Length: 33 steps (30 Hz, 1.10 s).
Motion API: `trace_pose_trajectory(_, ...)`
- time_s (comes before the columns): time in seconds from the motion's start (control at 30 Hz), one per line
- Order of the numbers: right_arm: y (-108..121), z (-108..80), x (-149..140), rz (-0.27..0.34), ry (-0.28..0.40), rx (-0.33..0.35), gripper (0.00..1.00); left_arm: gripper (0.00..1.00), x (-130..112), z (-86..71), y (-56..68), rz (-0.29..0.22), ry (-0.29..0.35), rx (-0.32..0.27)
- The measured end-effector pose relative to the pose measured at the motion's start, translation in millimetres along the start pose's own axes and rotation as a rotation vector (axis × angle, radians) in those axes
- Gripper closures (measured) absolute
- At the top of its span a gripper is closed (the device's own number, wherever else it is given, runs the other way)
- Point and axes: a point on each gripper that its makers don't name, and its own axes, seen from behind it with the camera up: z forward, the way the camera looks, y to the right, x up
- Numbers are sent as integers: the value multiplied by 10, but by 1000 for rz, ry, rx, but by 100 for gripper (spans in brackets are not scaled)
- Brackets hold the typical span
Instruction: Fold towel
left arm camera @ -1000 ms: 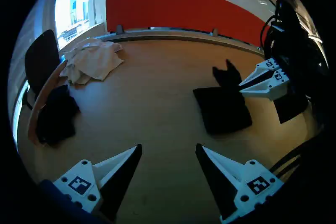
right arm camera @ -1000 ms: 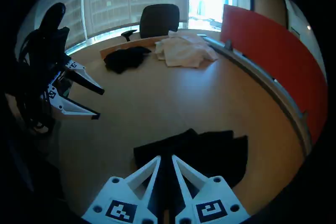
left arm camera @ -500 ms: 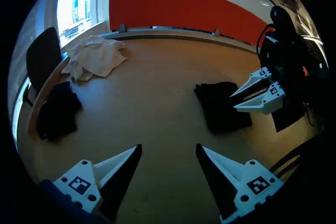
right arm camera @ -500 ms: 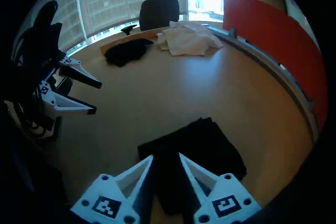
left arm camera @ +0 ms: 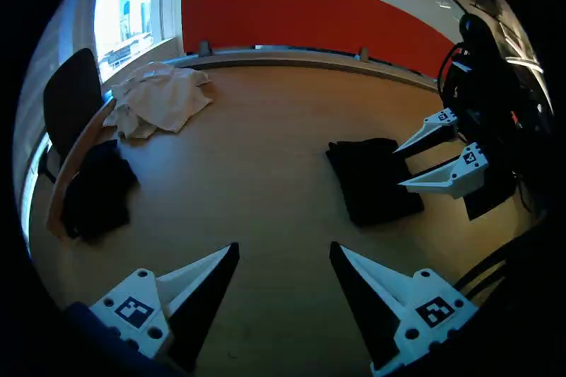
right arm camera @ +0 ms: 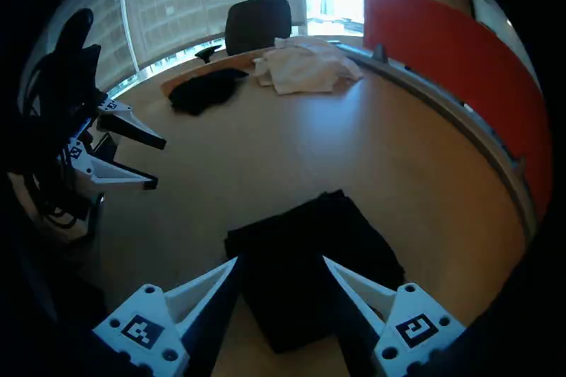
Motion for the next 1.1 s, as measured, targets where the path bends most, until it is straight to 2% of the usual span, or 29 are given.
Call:
trace_pose_trajectory(0.6, 68, -263, -421, 47, -30, -52, 27, 5, 20, -5, 17, 13, 0, 0)
trace_pose_trajectory(0.87, 63, -269, -585, 76, -44, -71, 27, 5, 22, 4, 40, 17, 0, -2)
trace_pose_trajectory(1.1, 30, -255, -853, 79, -87, -86, 27, 5, 26, 6, 46, 19, 1, -3)
